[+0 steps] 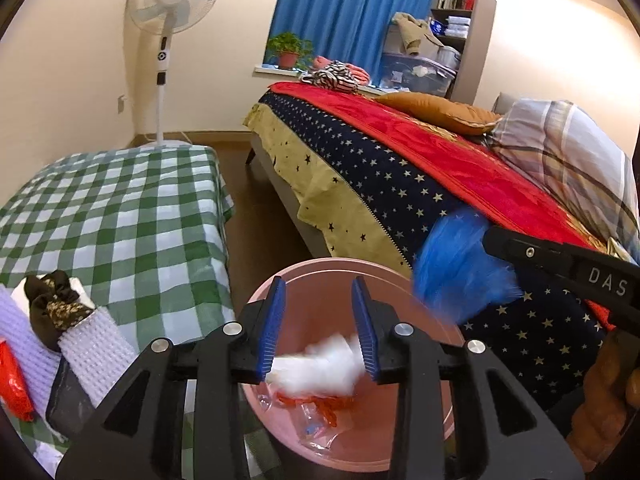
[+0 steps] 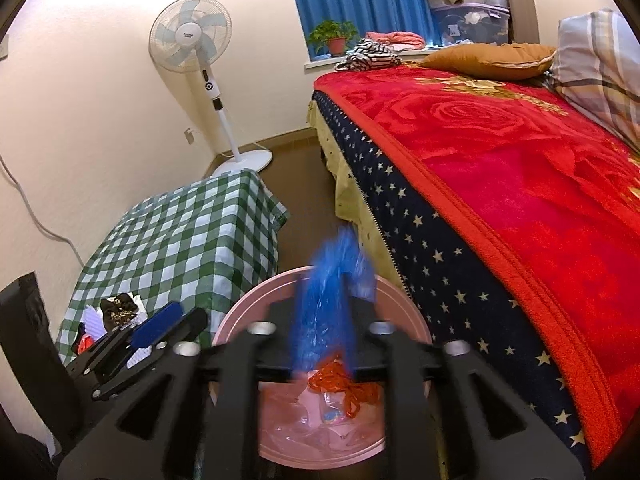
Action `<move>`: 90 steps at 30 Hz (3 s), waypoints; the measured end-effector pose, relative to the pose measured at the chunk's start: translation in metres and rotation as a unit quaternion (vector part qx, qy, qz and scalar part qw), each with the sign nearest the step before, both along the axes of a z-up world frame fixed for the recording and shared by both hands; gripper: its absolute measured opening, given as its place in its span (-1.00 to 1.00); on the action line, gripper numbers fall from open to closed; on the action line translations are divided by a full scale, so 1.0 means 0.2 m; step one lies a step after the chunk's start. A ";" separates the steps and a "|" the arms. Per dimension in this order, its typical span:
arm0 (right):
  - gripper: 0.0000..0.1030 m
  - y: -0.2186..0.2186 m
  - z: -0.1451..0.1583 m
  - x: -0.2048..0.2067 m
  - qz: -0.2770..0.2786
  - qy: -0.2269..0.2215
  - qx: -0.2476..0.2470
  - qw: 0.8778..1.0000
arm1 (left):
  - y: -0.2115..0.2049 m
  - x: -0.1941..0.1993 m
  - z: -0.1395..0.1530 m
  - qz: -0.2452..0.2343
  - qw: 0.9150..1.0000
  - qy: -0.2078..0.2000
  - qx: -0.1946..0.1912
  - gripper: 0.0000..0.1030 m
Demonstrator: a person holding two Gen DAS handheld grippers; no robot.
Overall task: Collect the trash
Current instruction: 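Open both tools to drop the tissue and blue bag into the bin, then grasp the crumpled white paper with the left tool while the right tool grasps bubble wrap, then lift the paper and bubble wrap with both tools toward the pink bin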
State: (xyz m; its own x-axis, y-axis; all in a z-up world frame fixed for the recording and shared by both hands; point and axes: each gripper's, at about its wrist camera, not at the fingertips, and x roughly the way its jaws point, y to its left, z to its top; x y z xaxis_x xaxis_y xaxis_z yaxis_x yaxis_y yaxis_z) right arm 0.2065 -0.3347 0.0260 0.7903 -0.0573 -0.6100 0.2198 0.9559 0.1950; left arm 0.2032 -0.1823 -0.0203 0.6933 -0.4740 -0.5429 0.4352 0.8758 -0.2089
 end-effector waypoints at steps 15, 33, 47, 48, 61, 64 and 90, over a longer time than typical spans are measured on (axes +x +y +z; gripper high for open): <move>-0.16 0.07 0.04 -0.06 0.027 -0.022 -0.003 0.999 | 0.30 -0.26 0.08 0.039 0.999 -0.018 0.002 -0.35; -0.16 0.47 0.02 -0.12 0.134 -0.037 -0.019 0.990 | 0.91 -0.58 0.00 0.149 0.989 -0.006 0.007 -0.35; -0.20 0.86 -0.23 0.01 0.205 0.006 -0.007 0.979 | 1.08 -0.65 -0.17 0.233 0.972 0.028 0.007 -0.35; -0.20 0.89 -0.25 0.02 0.210 0.008 -0.009 0.978 | 1.09 -0.64 -0.18 0.237 0.971 0.034 0.005 -0.35; -0.19 1.06 -0.42 0.13 0.247 0.038 -0.009 0.968 | 1.12 -0.60 -0.30 0.252 0.964 0.081 -0.010 -0.31; -0.19 1.10 -0.45 0.16 0.250 0.047 -0.017 0.967 | 1.12 -0.60 -0.31 0.255 0.963 0.084 -0.009 -0.28; -0.82 1.08 -0.45 0.12 0.245 0.056 -0.007 0.968 | 1.12 -0.59 -0.35 0.244 0.964 0.105 -0.022 -0.48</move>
